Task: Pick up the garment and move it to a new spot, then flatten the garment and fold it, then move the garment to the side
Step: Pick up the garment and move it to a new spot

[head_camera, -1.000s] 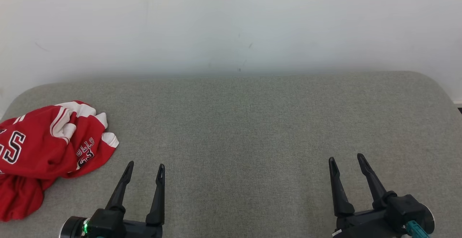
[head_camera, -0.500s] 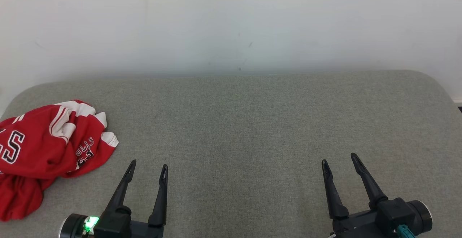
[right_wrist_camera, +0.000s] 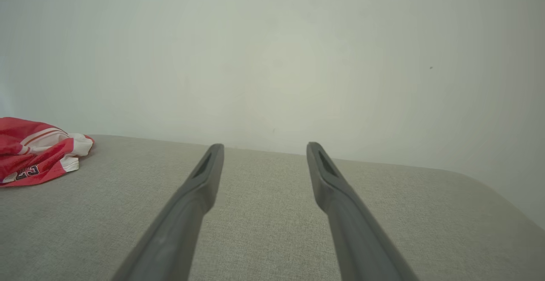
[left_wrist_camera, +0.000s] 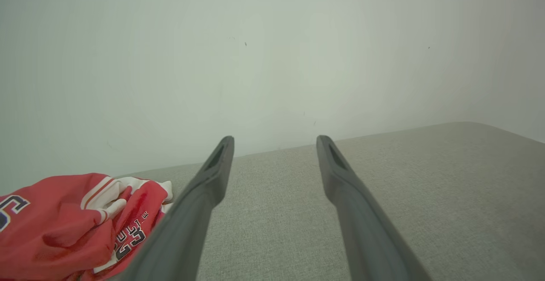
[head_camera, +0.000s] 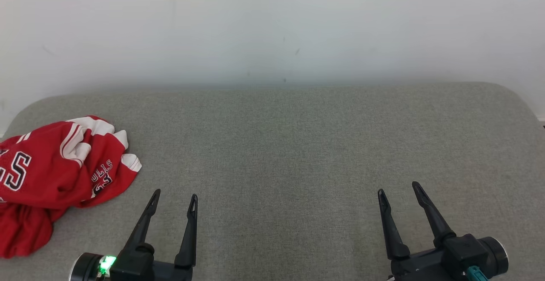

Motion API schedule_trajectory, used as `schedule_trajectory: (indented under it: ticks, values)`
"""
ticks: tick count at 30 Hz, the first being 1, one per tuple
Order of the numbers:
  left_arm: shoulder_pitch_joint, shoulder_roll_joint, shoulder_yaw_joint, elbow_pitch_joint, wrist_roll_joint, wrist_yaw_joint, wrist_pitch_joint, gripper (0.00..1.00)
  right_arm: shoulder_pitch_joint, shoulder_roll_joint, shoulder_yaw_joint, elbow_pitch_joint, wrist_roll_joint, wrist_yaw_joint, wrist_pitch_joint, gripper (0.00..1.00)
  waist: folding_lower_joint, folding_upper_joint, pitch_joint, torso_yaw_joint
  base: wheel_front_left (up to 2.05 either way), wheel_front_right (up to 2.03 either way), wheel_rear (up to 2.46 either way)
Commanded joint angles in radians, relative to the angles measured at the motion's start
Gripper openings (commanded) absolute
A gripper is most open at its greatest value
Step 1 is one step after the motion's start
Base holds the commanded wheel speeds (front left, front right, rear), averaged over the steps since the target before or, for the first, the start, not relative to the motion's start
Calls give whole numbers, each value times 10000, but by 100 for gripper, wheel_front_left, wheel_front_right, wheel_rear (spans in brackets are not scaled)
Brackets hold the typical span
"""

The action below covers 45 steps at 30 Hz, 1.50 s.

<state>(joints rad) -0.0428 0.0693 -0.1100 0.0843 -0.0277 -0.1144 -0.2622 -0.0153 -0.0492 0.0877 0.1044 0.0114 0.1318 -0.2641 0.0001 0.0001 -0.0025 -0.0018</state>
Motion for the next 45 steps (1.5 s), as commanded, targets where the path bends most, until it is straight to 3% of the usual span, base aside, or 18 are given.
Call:
schedule_trajectory:
  ticks: [1, 11, 45]
  values:
    - [53, -21, 25, 19, 30, -3, -30, 100, 92, -22, 36, 3, 56, -21, -12, 100, -1, -1, 22, 42, 0, 0, 0]
    - [129, -64, 208, -22, -28, -8, -28, 100, -62, -20, 236, 31, 196, -21, -12, 100, -1, -1, 207, 696, 0, 0, 0]
    - [386, -189, 843, -376, -320, 190, -28, 100, 217, -22, 403, 111, 273, -21, -12, 100, -1, -1, -17, 4186, 0, 0, 0]
